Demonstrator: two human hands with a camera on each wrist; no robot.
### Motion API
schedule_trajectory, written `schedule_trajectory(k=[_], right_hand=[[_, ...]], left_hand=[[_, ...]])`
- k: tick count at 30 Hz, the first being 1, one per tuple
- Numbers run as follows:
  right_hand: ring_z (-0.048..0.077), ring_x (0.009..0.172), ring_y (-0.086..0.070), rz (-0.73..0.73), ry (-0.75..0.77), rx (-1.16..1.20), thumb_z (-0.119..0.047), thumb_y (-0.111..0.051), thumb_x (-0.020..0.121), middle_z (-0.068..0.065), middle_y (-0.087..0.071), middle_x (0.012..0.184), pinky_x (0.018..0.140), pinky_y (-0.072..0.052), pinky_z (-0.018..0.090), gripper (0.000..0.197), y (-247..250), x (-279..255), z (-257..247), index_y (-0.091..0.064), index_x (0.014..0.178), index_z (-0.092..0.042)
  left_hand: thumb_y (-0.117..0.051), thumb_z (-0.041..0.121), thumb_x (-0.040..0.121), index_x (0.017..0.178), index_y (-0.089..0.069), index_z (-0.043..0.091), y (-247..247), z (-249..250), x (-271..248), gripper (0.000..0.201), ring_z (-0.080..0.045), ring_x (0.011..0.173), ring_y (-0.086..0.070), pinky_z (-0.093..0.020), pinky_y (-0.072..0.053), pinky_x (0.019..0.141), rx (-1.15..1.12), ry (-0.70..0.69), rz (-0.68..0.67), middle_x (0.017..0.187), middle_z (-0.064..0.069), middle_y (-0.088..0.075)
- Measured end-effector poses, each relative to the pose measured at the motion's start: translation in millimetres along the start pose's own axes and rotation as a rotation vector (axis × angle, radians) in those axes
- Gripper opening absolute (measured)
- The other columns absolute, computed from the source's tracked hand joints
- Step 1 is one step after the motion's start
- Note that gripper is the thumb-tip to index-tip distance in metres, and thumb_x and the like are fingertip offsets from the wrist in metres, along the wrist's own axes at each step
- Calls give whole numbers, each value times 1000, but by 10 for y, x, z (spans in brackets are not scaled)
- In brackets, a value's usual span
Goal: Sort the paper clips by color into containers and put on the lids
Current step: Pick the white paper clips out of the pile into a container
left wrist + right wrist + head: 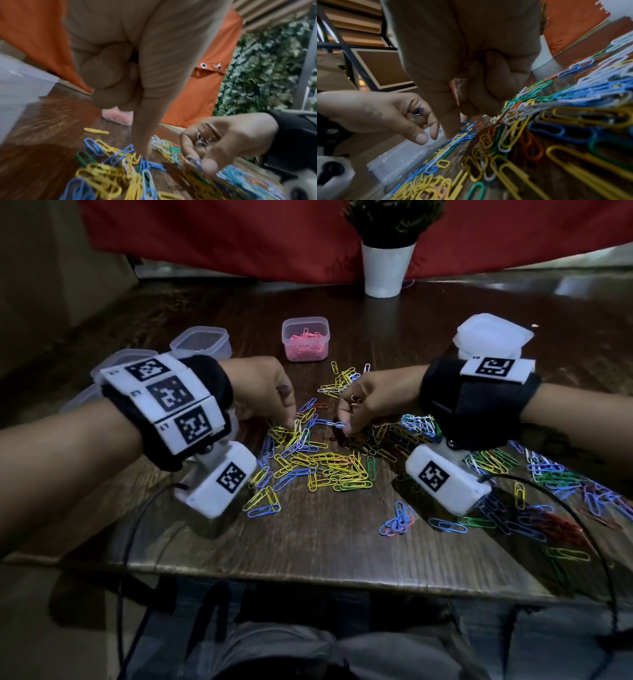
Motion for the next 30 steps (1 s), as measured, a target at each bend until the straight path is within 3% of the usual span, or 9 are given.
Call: schedule_trajectory(k=[4, 8, 11, 14, 18, 21, 24, 26, 30], right_hand=[[1, 36, -38, 24, 74, 107, -5, -64, 83, -10, -52, 43, 35, -27, 13, 15, 5, -20, -62, -60, 72, -15], [2, 36, -33, 42, 77, 136, -7, -64, 83, -11, -47, 41, 37, -22, 15, 14, 40, -31, -49, -60, 72, -15], [5, 40, -34, 26, 45, 62, -8, -67, 81, -7, -49, 48, 39, -23, 16, 13, 70, -69, -6, -62, 72, -15], [7, 56, -43, 55, 4, -221, -16, -73, 76, -4, -56, 64, 52, -33, 18, 8, 52, -90, -38, -69, 82, -14], [8, 69, -48, 311, 191, -452, -21, -70, 80, -1, -65, 81, 52, -28, 7, 21, -9, 52, -311, -70, 99, -13], [6, 61, -45, 234, 286, -547, -21, -70, 79, -4, -63, 77, 52, -29, 7, 22, -153, 164, -472, -72, 100, -15], [6, 73, -49, 199, 315, -641, -24, -72, 77, -1, -65, 86, 57, -32, 21, 26, -230, 232, -522, -72, 103, -19], [8, 79, -49, 191, 303, -653, -24, -72, 77, -2, -63, 87, 61, -31, 21, 25, -236, 274, -518, -71, 102, -17], [1, 64, -53, 132, 209, -492, -18, -72, 77, -2, -58, 72, 57, -38, 17, 8, -206, 281, -448, -65, 78, -15]], left_hand=[[-69, 20, 80, 80, -67, 8, -114, 137, -29, 13, 0, 36, -33, -10, -26, 38, -173, -32, -47, 42, 10, -45], [-69, 18, 76, 86, -70, 6, -118, 201, -21, 16, -11, 66, -45, -16, -33, 67, -241, -75, -98, 68, -2, -59], [-67, 17, 82, 84, -70, 7, -38, 126, -40, 11, -2, 36, -36, -10, -29, 38, -156, -1, -50, 42, 8, -46], [-62, 18, 87, 73, -67, 11, 19, 33, -48, 16, -11, 38, -34, -14, -24, 39, -212, 37, -2, 52, -5, -42], [-38, 17, 87, 58, -40, 13, 50, 4, -79, 30, -3, 30, -17, -7, -11, 38, -584, 103, 69, 38, 8, -24], [-29, 21, 88, 46, -36, 19, 111, -14, -146, 42, -3, 34, -20, -11, -10, 32, -938, 24, 66, 39, 9, -23], [-25, 21, 87, 40, -35, 20, 192, -54, -250, 48, -6, 42, -28, -14, -15, 37, -1218, -137, 106, 44, 5, -30], [-31, 20, 83, 41, -34, 18, 214, -58, -294, 42, -6, 47, -39, -10, -25, 38, -1376, -181, 138, 47, 5, -39], [-36, 11, 86, 51, -34, 13, 197, -43, -257, 35, -3, 45, -51, -8, -41, 40, -1695, -146, 210, 43, 6, -49]])
Point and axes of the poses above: each hand's wrist, its own x-axis towards the middle knuckle, its own y-axis out of the back of the hand, z = x × y, the point moved 3 cm from there along x, towards the middle knuckle
